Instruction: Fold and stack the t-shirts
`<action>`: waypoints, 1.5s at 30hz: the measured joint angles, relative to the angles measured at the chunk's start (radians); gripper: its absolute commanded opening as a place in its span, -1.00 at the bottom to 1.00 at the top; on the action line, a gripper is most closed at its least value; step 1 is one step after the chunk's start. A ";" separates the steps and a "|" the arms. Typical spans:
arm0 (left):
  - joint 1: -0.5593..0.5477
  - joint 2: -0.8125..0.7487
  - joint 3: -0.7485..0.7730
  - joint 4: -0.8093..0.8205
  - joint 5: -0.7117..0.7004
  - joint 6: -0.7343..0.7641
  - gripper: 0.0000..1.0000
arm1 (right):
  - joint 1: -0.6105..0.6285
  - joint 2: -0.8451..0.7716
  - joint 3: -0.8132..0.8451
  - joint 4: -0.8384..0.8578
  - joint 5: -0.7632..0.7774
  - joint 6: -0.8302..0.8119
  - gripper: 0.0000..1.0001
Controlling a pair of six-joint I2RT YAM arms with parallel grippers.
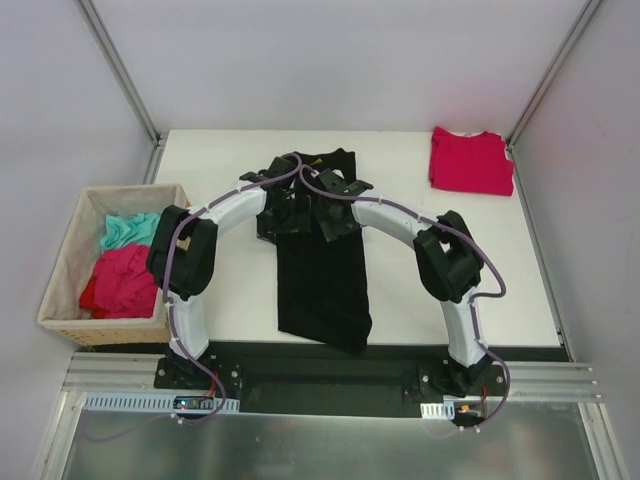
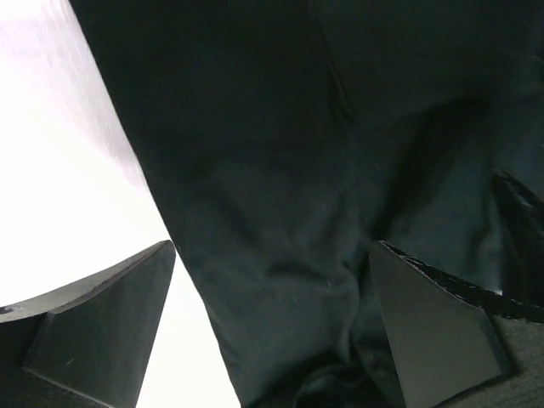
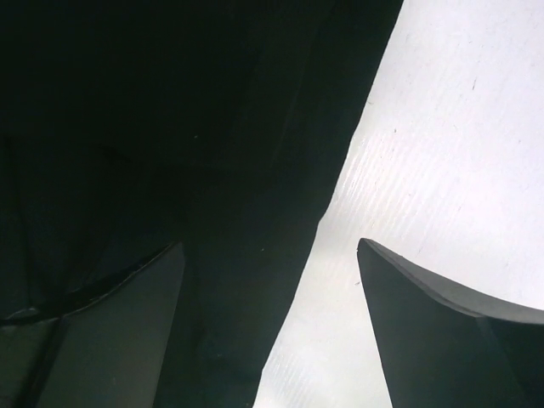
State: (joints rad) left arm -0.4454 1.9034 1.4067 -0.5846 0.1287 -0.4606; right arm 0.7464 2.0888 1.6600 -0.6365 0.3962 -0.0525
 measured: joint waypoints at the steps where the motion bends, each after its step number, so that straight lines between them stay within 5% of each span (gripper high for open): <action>1: 0.002 0.015 0.008 -0.002 -0.005 0.002 0.98 | -0.005 0.006 0.005 0.000 -0.005 0.001 0.73; 21: 0.025 0.111 0.159 -0.231 -0.325 0.058 0.98 | -0.035 0.033 0.010 -0.028 -0.038 0.018 0.74; 36: 0.029 0.301 0.372 -0.351 -0.359 0.103 0.98 | -0.072 0.109 0.117 -0.095 -0.046 0.026 0.76; 45: 0.064 0.442 0.620 -0.425 -0.357 0.127 0.98 | -0.122 0.231 0.342 -0.174 -0.066 0.024 0.77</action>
State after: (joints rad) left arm -0.3813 2.3451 2.0266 -1.0096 -0.2283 -0.3336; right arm 0.6247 2.3196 2.0022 -0.8108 0.3298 -0.0288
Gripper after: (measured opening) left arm 0.992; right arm 0.882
